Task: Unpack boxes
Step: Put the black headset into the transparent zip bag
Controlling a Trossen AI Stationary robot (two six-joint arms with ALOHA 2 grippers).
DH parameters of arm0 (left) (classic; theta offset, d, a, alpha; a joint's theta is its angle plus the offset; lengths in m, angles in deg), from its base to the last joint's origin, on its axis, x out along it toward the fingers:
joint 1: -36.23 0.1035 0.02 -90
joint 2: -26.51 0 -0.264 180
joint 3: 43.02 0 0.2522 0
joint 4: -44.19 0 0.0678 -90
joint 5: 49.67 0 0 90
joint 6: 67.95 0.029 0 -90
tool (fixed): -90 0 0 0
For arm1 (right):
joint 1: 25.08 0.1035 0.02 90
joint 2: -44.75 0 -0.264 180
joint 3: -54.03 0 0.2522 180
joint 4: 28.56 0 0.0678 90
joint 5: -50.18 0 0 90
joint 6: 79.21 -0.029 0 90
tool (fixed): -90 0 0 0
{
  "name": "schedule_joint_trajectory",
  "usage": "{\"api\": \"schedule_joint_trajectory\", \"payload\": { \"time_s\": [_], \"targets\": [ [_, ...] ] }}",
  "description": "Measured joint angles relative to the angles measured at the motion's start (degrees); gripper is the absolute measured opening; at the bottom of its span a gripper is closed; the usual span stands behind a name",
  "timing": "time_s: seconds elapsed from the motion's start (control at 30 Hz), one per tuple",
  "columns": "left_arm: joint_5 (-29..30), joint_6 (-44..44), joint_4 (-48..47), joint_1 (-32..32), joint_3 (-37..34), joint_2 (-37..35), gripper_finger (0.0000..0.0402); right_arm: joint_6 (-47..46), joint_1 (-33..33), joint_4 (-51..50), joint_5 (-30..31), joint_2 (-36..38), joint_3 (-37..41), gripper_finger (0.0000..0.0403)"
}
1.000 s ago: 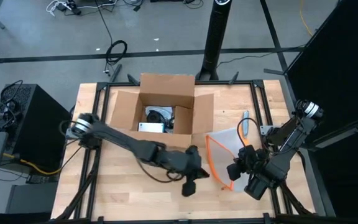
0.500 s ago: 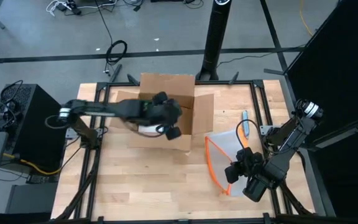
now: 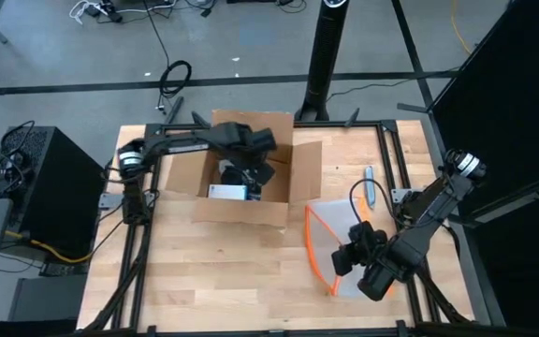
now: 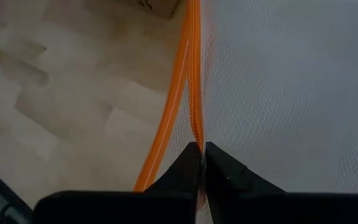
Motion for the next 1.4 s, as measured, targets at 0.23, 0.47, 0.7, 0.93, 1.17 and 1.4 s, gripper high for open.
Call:
{"api": "schedule_joint_trajectory", "payload": {
  "time_s": [0.23, 0.47, 0.7, 0.93, 1.17, 1.4],
  "targets": [
    [-5.5, -8.1, -4.6, 2.3, 0.0, 5.2, 0.0221, 0.5, -1.7, 0.5, -1.4, 0.0, 0.0, 0.0000],
    [-8.6, -15.1, -4.2, 1.8, 0.0, 6.0, 0.0228, 0.6, -2.1, 0.9, -4.7, 0.0, 0.0, 0.0000],
    [-3.8, -21.6, 4.1, 0.2, -1.9, 6.7, 0.0219, -0.2, -2.6, 2.1, -6.9, 0.0, 0.0, 0.0000],
    [-2.7, -24.6, 3.3, 1.4, -3.0, 6.7, 0.0213, 0.0, -2.9, 3.3, -6.9, 0.0, 0.0, 0.0000],
    [-1.7, -27.6, 2.5, 2.7, -4.0, 6.7, 0.0208, 0.2, -3.1, 4.6, -6.9, 0.0, 0.0, 0.0000],
    [-0.8, -33.3, 0.7, 1.2, -4.0, 6.8, 0.0192, 3.9, -3.5, 3.8, -6.8, 0.0, 0.0, 0.0000]
  ]
}}
